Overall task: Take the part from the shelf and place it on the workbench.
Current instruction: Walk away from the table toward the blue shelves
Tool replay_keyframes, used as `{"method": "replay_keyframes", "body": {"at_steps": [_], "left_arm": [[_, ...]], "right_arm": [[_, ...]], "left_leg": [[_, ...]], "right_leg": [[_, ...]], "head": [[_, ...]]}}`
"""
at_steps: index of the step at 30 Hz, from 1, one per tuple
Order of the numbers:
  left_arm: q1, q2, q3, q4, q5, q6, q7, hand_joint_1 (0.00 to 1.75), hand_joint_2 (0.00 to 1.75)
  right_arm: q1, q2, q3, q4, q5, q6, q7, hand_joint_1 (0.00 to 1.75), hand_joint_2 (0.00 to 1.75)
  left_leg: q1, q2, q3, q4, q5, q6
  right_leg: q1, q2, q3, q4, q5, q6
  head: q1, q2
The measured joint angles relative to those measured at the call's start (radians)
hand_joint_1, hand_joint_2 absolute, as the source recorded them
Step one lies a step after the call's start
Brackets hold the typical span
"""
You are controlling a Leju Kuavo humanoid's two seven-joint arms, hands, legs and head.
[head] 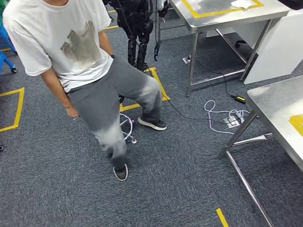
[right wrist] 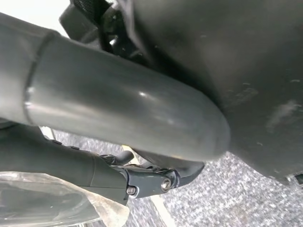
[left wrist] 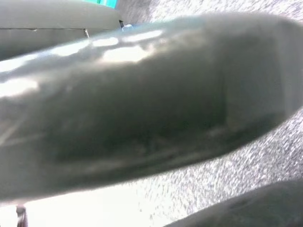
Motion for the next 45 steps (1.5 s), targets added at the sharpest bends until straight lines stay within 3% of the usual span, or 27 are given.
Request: {"method": "replay_keyframes", "body": {"at_steps": [2,3,4,5,6,9,11,13,15,16,18,20,23,26,27,30,31,32,34,35,36,37,39,41,43,45], "left_arm": [[-0.003,0.001,0.007,0.000,0.001,0.000,0.000,0.00,0.00],[-0.004,0.001,0.009,0.000,0.002,-0.002,-0.001,0.00,0.00],[-0.003,0.003,0.010,0.000,0.004,-0.007,-0.002,0.00,0.00],[-0.002,0.006,0.014,0.000,0.006,-0.014,-0.004,0.00,0.00],[0.000,0.010,0.018,0.000,0.011,-0.023,-0.007,0.00,0.00],[0.001,0.024,0.035,0.000,0.032,-0.040,-0.012,0.00,0.00],[-0.003,0.029,0.050,0.000,0.050,-0.042,-0.015,0.00,0.00],[-0.002,0.034,0.068,0.000,0.062,-0.041,-0.018,0.00,0.00],[0.003,0.040,0.081,0.000,0.068,-0.040,-0.020,0.00,0.00],[0.002,0.042,0.085,0.000,0.069,-0.040,-0.020,0.00,0.00],[0.001,0.044,0.091,0.000,0.070,-0.040,-0.020,0.00,0.00],[0.000,0.044,0.096,0.000,0.070,-0.040,-0.020,0.00,0.00],[0.000,0.044,0.099,0.000,0.070,-0.040,-0.020,0.00,0.00],[0.000,0.045,0.101,0.000,0.071,-0.040,-0.020,0.00,0.00],[0.000,0.045,0.103,0.000,0.071,-0.040,-0.020,0.00,0.00],[0.001,0.047,0.125,0.000,0.110,-0.052,-0.014,0.00,0.00],[0.002,0.048,0.139,0.000,0.134,-0.059,-0.012,0.00,0.00],[0.002,0.049,0.154,0.000,0.153,-0.063,-0.011,0.00,0.00],[0.002,0.051,0.183,0.000,0.180,-0.064,-0.010,0.00,0.00],[0.002,0.051,0.196,0.000,0.188,-0.059,-0.011,0.00,0.00],[0.004,0.051,0.207,0.000,0.195,-0.051,-0.014,0.00,0.00],[0.006,0.051,0.218,0.000,0.204,-0.043,-0.018,0.00,0.00],[0.011,0.050,0.243,0.000,0.223,-0.035,-0.024,0.00,0.00],[0.013,0.044,0.263,0.000,0.225,-0.034,-0.025,0.00,0.00],[0.014,0.037,0.270,0.000,0.193,-0.033,-0.021,0.00,0.00],[0.016,0.031,0.267,0.000,0.154,-0.034,-0.012,0.00,0.00]], "right_arm": [[0.000,0.001,0.004,0.000,0.001,0.000,0.002,0.00,0.00],[0.001,0.001,0.005,0.000,0.002,0.001,0.002,0.00,0.00],[0.001,0.001,0.007,0.000,0.004,0.001,0.001,0.00,0.00],[0.000,0.001,0.010,0.000,0.008,0.002,-0.001,0.00,0.00],[-0.002,0.002,0.014,0.000,0.015,0.004,-0.003,0.00,0.00],[-0.007,0.008,0.032,0.000,0.041,0.018,-0.005,0.00,0.00],[-0.010,0.014,0.049,0.000,0.057,0.030,-0.006,0.00,0.00],[-0.015,0.018,0.066,-0.001,0.067,0.042,-0.005,0.00,0.00],[-0.019,0.019,0.083,-0.001,0.072,0.051,-0.005,0.00,0.00],[-0.020,0.021,0.090,-0.002,0.072,0.052,-0.006,0.00,0.00],[-0.023,0.023,0.099,-0.002,0.071,0.054,-0.009,0.00,0.00],[-0.028,0.023,0.103,-0.002,0.070,0.054,-0.012,0.00,0.00],[-0.030,0.023,0.105,-0.002,0.070,0.054,-0.013,0.00,0.00],[-0.030,0.023,0.107,-0.002,0.070,0.054,-0.014,0.00,0.00],[-0.029,0.024,0.112,-0.002,0.070,0.056,-0.014,0.00,0.00],[-0.026,0.026,0.156,-0.002,0.070,0.073,-0.021,0.00,0.00],[-0.027,0.027,0.172,-0.002,0.069,0.078,-0.023,0.00,0.00],[-0.027,0.027,0.183,-0.002,0.070,0.082,-0.024,0.00,0.00],[-0.026,0.025,0.206,-0.002,0.070,0.087,-0.024,0.00,0.00],[-0.026,0.023,0.218,-0.002,0.070,0.087,-0.025,0.00,0.00],[-0.026,0.020,0.231,-0.003,0.070,0.088,-0.027,0.00,0.00],[-0.027,0.018,0.246,-0.003,0.070,0.088,-0.030,0.00,0.00],[-0.028,0.012,0.277,-0.004,0.069,0.089,-0.035,0.00,0.00],[-0.027,0.005,0.301,-0.005,0.052,0.089,-0.041,0.00,0.00],[-0.025,-0.003,0.310,-0.005,0.017,0.090,-0.051,0.00,0.00],[-0.026,-0.008,0.310,-0.006,-0.014,0.095,-0.058,0.00,0.00]], "left_leg": [[0.000,0.042,-0.049,0.110,-0.055,-0.009],[0.003,0.053,-0.081,0.177,-0.082,-0.012],[0.005,0.057,-0.106,0.227,-0.096,-0.013],[0.006,0.060,-0.116,0.247,-0.093,-0.014],[0.007,0.063,-0.107,0.227,-0.069,-0.013],[0.001,0.103,-0.021,0.044,0.023,-0.005],[-0.008,0.126,0.007,-0.017,0.027,0.006],[-0.008,0.115,0.009,-0.028,0.021,0.016],[-0.003,0.098,0.014,-0.038,0.025,0.025],[0.000,0.090,0.016,-0.043,0.028,0.030],[0.000,0.072,0.016,-0.044,0.028,0.036],[-0.002,0.054,0.017,-0.043,0.027,0.039],[-0.003,0.047,0.018,-0.043,0.026,0.039],[-0.003,0.037,0.020,-0.043,0.026,0.039],[-0.003,0.023,0.022,-0.042,0.025,0.039],[0.000,-0.037,0.006,-0.035,0.030,0.013],[0.000,-0.030,-0.005,-0.022,0.024,0.003],[-0.001,-0.007,-0.018,0.009,0.005,-0.002],[0.002,0.043,-0.071,0.123,-0.053,-0.012],[0.005,0.054,-0.101,0.186,-0.076,-0.017],[0.009,0.059,-0.119,0.225,-0.084,-0.021],[0.011,0.063,-0.122,0.230,-0.072,-0.023],[0.013,0.082,-0.075,0.132,-0.005,-0.022],[0.002,0.128,-0.016,0.016,0.034,-0.010],[-0.009,0.149,0.003,-0.021,0.028,0.004],[-0.007,0.126,0.005,-0.030,0.027,0.014]], "right_leg": [[0.001,-0.026,0.005,-0.003,-0.002,-0.010],[0.003,-0.039,0.006,-0.003,-0.004,-0.013],[0.005,-0.051,0.007,-0.003,-0.005,-0.015],[0.006,-0.063,0.009,-0.002,-0.008,-0.016],[0.006,-0.073,0.013,-0.002,-0.010,-0.017],[0.010,-0.101,0.022,-0.002,-0.024,-0.009],[0.015,-0.119,0.022,-0.003,-0.032,0.000],[0.017,-0.134,0.029,-0.006,-0.036,0.008],[0.017,-0.105,0.028,0.014,-0.056,0.015],[0.016,-0.078,0.012,0.055,-0.079,0.019],[0.016,-0.037,-0.054,0.189,-0.137,0.021],[0.018,-0.028,-0.107,0.291,-0.165,0.022],[0.020,-0.026,-0.120,0.313,-0.164,0.021],[0.020,-0.025,-0.113,0.290,-0.137,0.020],[0.020,-0.016,-0.088,0.223,-0.092,0.017],[0.017,0.023,-0.002,0.008,0.002,-0.010],[0.016,0.020,0.007,-0.007,0.000,-0.020],[0.015,0.008,0.012,-0.013,0.003,-0.026],[0.017,-0.019,0.017,-0.017,0.001,-0.034],[0.019,-0.033,0.019,-0.017,-0.001,-0.035],[0.020,-0.046,0.020,-0.017,-0.004,-0.036],[0.021,-0.058,0.023,-0.017,-0.007,-0.036],[0.022,-0.079,0.035,-0.017,-0.016,-0.033],[0.026,-0.099,0.043,-0.017,-0.029,-0.022],[0.031,-0.124,0.046,-0.018,-0.040,-0.011],[0.031,-0.145,0.058,-0.021,-0.049,-0.003]], "head": [[-0.004,0.000],[-0.005,0.000],[-0.005,0.000],[-0.005,0.000],[-0.005,0.000],[-0.005,0.000],[-0.004,0.000],[-0.002,0.000],[0.002,0.000],[0.004,0.000],[0.006,0.000],[0.006,0.000],[0.007,0.000],[0.006,0.000],[0.006,0.000],[0.006,0.000],[0.002,0.000],[-0.001,0.000],[-0.006,0.000],[-0.006,0.000],[-0.006,0.000],[-0.006,0.000],[-0.007,0.000],[-0.008,0.000],[-0.005,0.000],[-0.002,0.000]]}}
